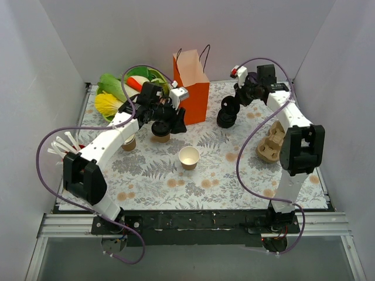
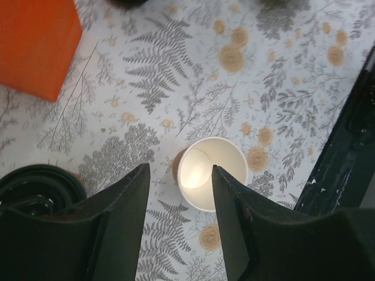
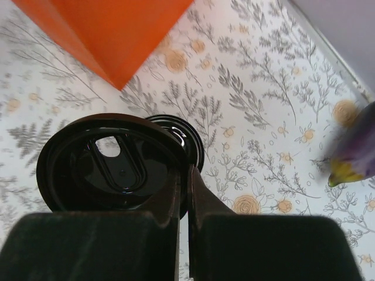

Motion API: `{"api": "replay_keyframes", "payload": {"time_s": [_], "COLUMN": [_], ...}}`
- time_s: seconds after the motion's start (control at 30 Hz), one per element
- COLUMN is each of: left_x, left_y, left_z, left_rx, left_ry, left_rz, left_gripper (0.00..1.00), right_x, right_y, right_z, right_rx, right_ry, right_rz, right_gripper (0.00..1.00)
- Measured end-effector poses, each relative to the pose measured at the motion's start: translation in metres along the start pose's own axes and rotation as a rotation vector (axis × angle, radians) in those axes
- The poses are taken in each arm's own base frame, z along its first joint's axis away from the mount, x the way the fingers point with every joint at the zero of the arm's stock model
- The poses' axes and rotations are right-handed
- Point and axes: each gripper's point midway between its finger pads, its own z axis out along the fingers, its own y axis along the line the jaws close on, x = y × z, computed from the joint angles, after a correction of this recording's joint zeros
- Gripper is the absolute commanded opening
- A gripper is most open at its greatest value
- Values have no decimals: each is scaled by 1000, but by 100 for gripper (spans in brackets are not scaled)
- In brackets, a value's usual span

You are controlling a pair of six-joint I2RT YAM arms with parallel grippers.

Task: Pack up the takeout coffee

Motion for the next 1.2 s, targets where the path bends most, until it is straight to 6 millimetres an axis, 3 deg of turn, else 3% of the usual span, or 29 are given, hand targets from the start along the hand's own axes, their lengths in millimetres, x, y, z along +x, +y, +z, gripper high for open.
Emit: {"api": "replay_keyframes", "payload": {"time_s": [0.13, 0.3, 0.43, 0.53, 0.6, 0.83, 0.97, 1.2], "left_x": [-19, -49, -58, -44, -37, -28, -20, -26], "left_y": [-26, -58, -87, -106, -116, -119, -111, -115], "left_z": [-20, -39, -26, -9, -1, 18, 31, 36], "left_rx": [102, 146, 183, 234, 263, 304, 284, 215], "left_ry": [-140, -298, -361, -361, -363, -314, -243, -231], "left_rz": [243, 688, 1012, 1194, 1276, 1435, 1474, 1506], "left_gripper": [55, 59, 63, 65, 65, 59, 45, 30], "right_x": [-33, -36, -26, -27, -35, -48, -47, -42], "right_y": [22, 70, 134, 176, 192, 204, 207, 213], "right_z": [-31, -44, -43, -46, -50, -63, -65, -72], "right_rx": [-51, -189, -340, -437, -477, -514, -522, -524], "right_ry": [-79, -68, -9, 21, 16, -11, -10, -1], "right_rz": [-2, 91, 174, 212, 222, 255, 271, 286], "right_gripper": [1, 1, 1, 1, 1, 1, 1, 1]}}
